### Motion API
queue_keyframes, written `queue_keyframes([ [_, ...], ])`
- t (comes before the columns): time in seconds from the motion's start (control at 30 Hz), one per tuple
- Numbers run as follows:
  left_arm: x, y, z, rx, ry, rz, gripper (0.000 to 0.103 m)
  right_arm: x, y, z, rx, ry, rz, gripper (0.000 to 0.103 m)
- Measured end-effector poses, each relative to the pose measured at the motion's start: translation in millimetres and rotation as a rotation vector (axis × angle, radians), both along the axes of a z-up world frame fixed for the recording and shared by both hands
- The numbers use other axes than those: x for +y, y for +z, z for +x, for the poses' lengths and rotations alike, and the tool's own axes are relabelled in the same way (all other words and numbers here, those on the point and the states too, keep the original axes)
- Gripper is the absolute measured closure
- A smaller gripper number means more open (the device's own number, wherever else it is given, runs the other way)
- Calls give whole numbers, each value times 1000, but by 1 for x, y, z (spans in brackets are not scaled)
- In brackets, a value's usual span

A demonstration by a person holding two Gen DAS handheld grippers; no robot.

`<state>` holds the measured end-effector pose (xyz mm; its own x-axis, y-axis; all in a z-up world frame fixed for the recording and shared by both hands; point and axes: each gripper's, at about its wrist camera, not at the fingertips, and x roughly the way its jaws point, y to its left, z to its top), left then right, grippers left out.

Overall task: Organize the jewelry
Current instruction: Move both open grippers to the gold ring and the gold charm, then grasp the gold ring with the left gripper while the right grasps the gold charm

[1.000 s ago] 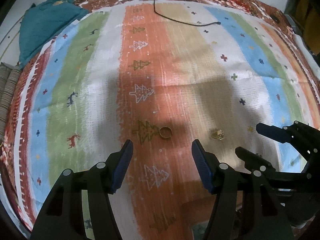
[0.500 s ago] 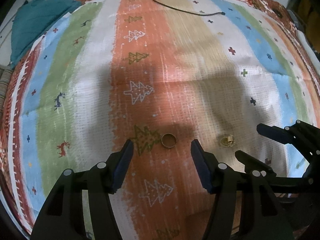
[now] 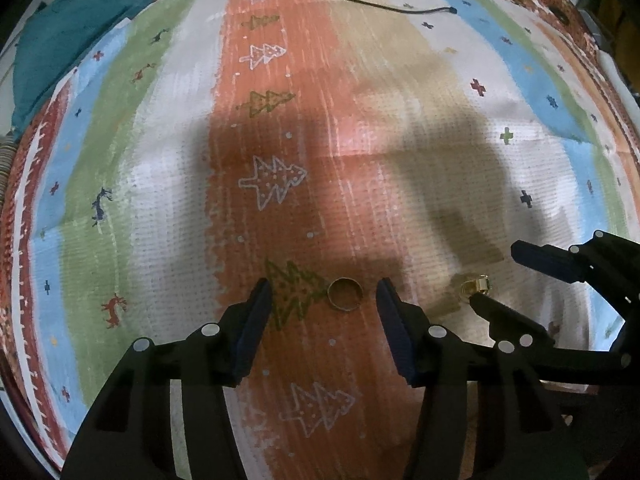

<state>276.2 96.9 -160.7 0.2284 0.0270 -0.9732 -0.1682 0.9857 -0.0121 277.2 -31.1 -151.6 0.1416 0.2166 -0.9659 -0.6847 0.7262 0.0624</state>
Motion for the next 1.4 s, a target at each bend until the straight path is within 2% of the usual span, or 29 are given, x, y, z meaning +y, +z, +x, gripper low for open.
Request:
queue_keyframes([
  [0.07, -1, -1, 2, 1, -4, -6, 50, 1, -2, 1, 5, 5, -2, 57],
  [0.27, -2, -8, 7, 13, -16, 6, 57, 4, -5, 4, 11, 15, -12, 68],
  [0.37, -4, -11, 9, 20, -19, 27, 66, 4, -7, 4, 14, 15, -19, 77],
  [0.43, -4, -11, 9, 23, -18, 27, 76, 3, -8, 4, 14, 14, -21, 84],
  [0.53, -4, -11, 10, 25, -18, 26, 84, 3, -7, 4, 9, 16, -25, 87],
  [0.83, -3, 3, 5, 5, -2, 19, 85, -1, -4, 1, -13, 0, -28, 87],
  [1.4, -30, 37, -28, -80, -12, 17, 85, -29, 33, -16, -62, -96, 17, 88],
])
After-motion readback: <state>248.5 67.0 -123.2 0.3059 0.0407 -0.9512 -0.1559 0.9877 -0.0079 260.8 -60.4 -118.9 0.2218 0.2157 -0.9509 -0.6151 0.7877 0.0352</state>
